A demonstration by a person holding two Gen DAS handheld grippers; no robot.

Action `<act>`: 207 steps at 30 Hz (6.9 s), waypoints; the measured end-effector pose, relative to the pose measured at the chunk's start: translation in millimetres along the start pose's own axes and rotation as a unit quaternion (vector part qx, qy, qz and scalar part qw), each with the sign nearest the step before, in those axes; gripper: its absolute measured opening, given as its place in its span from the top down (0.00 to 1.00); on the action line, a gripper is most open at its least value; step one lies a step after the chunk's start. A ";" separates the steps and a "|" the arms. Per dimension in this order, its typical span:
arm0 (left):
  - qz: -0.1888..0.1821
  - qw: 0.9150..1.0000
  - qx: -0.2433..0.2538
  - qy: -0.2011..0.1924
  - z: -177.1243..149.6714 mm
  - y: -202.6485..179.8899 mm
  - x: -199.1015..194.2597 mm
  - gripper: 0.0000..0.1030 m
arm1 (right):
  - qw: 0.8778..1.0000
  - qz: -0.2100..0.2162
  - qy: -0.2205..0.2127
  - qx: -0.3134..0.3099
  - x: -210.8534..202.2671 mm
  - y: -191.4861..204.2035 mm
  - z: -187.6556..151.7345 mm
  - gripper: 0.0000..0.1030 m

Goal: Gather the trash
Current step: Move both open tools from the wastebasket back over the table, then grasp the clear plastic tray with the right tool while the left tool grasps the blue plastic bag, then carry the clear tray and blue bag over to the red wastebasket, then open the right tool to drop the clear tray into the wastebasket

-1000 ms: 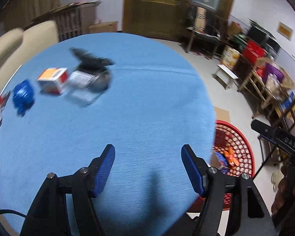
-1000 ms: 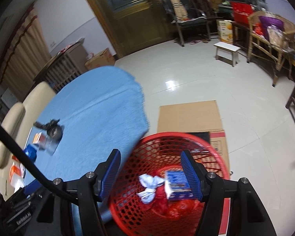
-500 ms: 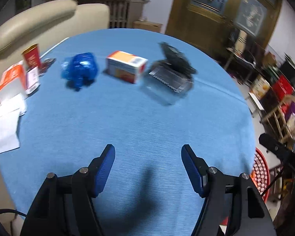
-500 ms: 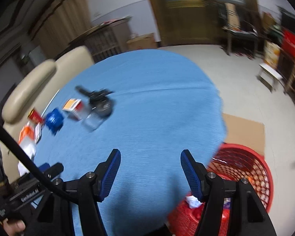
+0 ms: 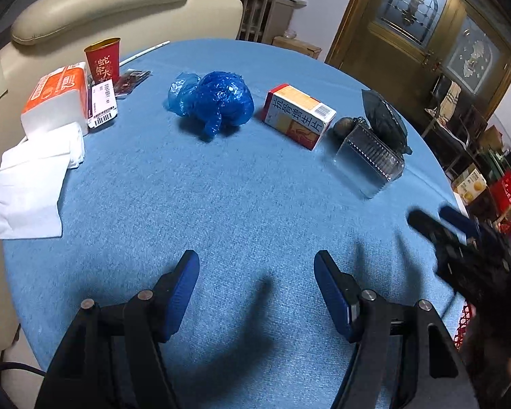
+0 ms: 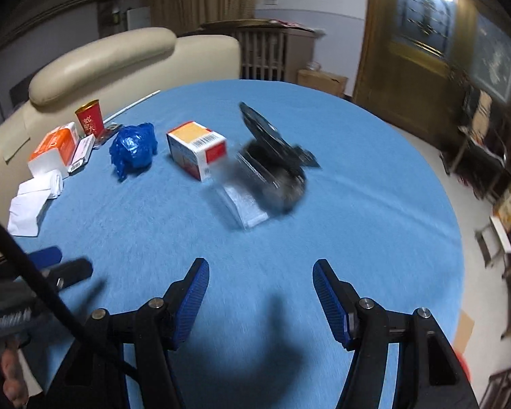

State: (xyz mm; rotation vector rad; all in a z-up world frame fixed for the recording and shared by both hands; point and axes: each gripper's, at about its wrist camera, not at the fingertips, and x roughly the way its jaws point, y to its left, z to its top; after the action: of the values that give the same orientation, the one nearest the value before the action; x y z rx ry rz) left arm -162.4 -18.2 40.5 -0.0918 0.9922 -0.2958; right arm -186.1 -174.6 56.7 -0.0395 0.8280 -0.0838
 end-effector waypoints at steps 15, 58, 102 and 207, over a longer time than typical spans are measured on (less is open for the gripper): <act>-0.003 1.000 -0.020 0.008 9.0 19.6 13.1 0.32 | 0.994 -0.028 -0.001 -0.106 67.4 21.3 32.0 0.35; 0.052 0.998 -0.020 -0.027 143.7 25.5 108.2 0.35 | 0.987 0.110 0.040 0.107 14.1 -37.2 -24.1 0.53; 0.025 0.991 0.104 -0.077 32.8 -86.7 -20.8 0.43 | 0.975 0.068 -0.018 0.210 -88.5 -92.7 -84.2 0.53; -0.158 0.925 0.344 0.027 -87.8 -294.6 -30.5 0.43 | 0.890 -0.108 0.046 0.441 -157.5 -279.9 -222.7 0.41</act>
State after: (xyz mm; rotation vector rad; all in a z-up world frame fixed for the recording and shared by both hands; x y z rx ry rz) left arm -311.4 -286.1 79.1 0.4033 0.8776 -0.9337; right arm -472.8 -439.7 40.9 0.7399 0.8161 -0.6716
